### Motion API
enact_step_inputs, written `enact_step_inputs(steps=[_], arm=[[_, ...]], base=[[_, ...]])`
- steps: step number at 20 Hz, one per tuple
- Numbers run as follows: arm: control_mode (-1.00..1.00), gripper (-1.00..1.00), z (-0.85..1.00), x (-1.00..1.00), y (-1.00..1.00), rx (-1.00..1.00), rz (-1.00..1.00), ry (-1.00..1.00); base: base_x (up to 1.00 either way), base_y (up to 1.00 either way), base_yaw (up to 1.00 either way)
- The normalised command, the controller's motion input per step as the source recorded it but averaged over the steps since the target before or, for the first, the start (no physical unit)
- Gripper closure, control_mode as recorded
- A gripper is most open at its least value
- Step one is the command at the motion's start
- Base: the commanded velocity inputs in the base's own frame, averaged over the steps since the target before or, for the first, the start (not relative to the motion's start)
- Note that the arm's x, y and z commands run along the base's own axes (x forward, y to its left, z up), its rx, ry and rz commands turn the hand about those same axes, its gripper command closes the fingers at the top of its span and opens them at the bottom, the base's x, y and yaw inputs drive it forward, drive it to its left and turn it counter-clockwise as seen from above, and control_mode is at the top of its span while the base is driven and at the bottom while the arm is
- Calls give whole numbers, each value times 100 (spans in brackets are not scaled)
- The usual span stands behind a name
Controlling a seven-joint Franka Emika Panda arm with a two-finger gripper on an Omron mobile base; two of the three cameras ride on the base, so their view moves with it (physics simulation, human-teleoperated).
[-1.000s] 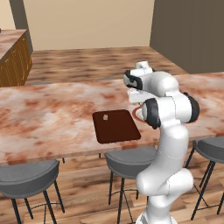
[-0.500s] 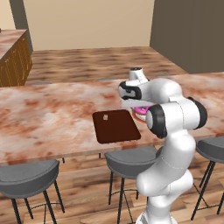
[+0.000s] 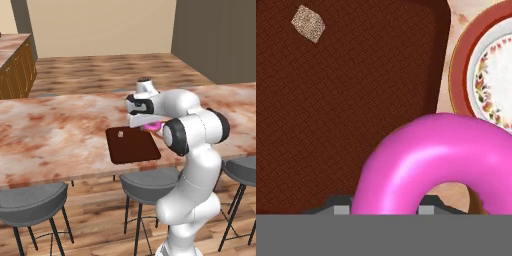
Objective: Move the dessert items from the plates to the tray.
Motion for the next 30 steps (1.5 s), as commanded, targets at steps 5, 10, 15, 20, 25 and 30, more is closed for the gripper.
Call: enact_step_inputs(steps=[5, 10, 15, 20, 25, 30], arm=[[-100, 100, -12, 0, 50, 0, 28, 3], [-100, 100, -32, 0, 19, 2, 9, 0], [-100, 100, -41, 0, 12, 3, 8, 0], [-100, 100, -42, 4, 10, 7, 10, 0], [-100, 100, -31, 9, 1, 5, 13, 0], [-100, 100, -29, 0, 0, 2, 6, 1]], base=[[0, 0, 0], [0, 0, 0], [0, 0, 0], [0, 0, 0], [0, 0, 0], [0, 0, 0]])
